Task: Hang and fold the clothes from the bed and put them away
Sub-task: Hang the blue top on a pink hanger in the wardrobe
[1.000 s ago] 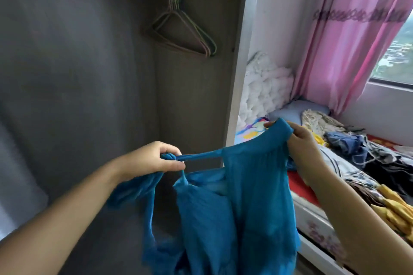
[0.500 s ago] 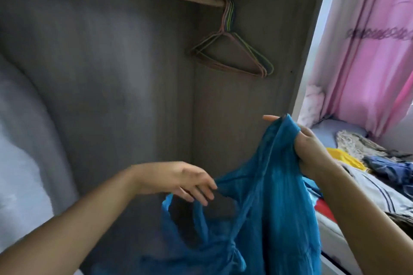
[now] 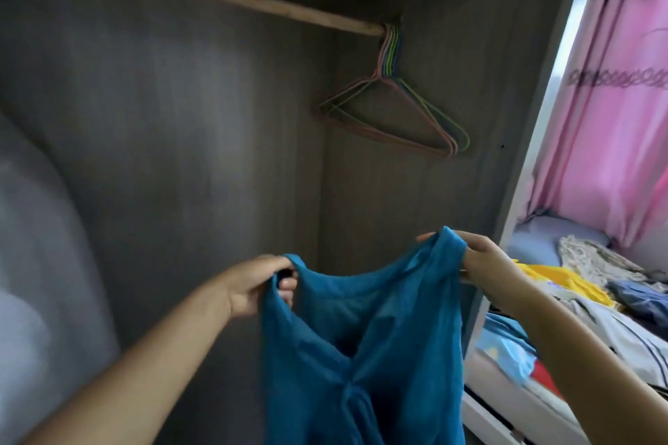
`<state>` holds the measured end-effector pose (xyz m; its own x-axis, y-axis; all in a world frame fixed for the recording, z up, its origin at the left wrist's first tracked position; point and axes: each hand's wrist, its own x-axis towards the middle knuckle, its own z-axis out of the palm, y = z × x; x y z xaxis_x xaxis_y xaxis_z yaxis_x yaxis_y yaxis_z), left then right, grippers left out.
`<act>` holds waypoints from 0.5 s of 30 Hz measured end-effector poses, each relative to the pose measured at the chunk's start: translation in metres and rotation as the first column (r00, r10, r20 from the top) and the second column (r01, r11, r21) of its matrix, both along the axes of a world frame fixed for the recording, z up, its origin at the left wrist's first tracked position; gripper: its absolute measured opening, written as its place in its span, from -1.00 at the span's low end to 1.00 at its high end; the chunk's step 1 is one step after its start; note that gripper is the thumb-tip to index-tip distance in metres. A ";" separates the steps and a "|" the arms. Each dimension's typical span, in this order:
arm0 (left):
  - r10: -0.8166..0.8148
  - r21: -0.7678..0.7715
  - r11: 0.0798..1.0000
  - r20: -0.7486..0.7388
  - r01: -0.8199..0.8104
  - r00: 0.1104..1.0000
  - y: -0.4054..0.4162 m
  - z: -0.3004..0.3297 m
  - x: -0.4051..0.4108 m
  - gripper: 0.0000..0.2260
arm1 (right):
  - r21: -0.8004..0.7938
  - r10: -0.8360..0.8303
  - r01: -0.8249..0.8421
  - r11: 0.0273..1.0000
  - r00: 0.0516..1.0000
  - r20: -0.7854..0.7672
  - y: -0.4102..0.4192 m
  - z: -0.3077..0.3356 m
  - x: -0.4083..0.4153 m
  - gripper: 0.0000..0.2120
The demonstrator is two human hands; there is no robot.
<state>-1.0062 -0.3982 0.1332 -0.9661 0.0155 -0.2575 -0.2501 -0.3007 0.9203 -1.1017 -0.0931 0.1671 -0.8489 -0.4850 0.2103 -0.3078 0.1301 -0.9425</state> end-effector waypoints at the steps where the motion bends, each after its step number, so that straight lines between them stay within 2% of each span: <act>1: -0.033 0.014 0.999 -0.032 0.033 0.999 -0.005 0.016 0.002 -0.77 | 0.079 -0.004 0.003 0.997 1.000 0.014 -0.004 -0.001 -0.008 -0.71; 3: -0.003 0.085 0.996 -0.093 0.011 0.996 -0.007 0.043 0.005 -0.92 | 0.325 0.049 -0.048 0.944 0.999 0.008 -0.015 0.004 -0.026 -0.77; 4: 0.043 0.120 0.992 -0.110 -0.030 0.993 -0.007 0.052 0.004 -0.95 | 0.524 0.126 -0.091 0.847 0.992 -0.031 -0.020 0.010 -0.034 -0.80; 5: 0.098 0.149 0.986 -0.124 -0.079 0.987 -0.005 0.061 0.001 -0.96 | 0.721 0.247 -0.114 0.684 0.966 -0.082 -0.028 0.018 -0.042 -0.84; 6: 0.152 0.181 0.975 -0.136 -0.126 0.979 -0.005 0.066 -0.003 -0.97 | 0.851 0.366 -0.086 0.519 0.922 -0.130 -0.035 0.026 -0.050 -0.84; 7: 0.201 0.211 0.963 -0.147 -0.168 0.968 -0.005 0.071 -0.008 -0.91 | 0.893 0.439 -0.031 0.450 0.878 -0.190 -0.044 0.036 -0.058 -0.81; 8: 0.241 0.237 0.951 -0.163 -0.200 0.957 -0.005 0.076 -0.014 -0.84 | 0.859 0.431 0.031 0.511 0.855 -0.288 -0.053 0.051 -0.068 -0.78; 9: 0.261 0.257 0.943 -0.179 -0.211 0.948 -0.005 0.082 -0.018 -0.78 | 0.772 0.371 0.095 0.629 0.836 -0.405 -0.062 0.067 -0.078 -0.75; 10: 0.263 0.259 0.943 -0.203 -0.207 0.943 -0.005 0.086 -0.021 -0.74 | 0.659 0.271 0.194 0.727 0.801 -0.535 -0.070 0.085 -0.089 -0.74; 11: 0.259 0.249 0.948 -0.234 -0.200 0.937 -0.004 0.090 -0.025 -0.72 | 0.536 0.157 0.318 0.782 0.731 -0.664 -0.078 0.104 -0.102 -0.73; 13: 0.236 0.204 0.962 -0.278 -0.183 0.931 -0.004 0.094 -0.035 -0.76 | 0.311 -0.025 0.531 0.788 0.533 -0.846 -0.090 0.139 -0.132 -0.68; 15: 0.205 0.145 0.975 -0.299 -0.168 0.932 -0.005 0.096 -0.044 -0.80 | 0.175 -0.151 0.686 0.707 0.387 -0.909 -0.099 0.161 -0.160 -0.66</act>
<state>-1.0500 -0.4029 0.2288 -0.9857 -0.1613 0.0487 0.1136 -0.4225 0.8992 -1.2615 -0.1921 0.3282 -0.5319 -0.3598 0.7666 -0.6108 0.7900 -0.0531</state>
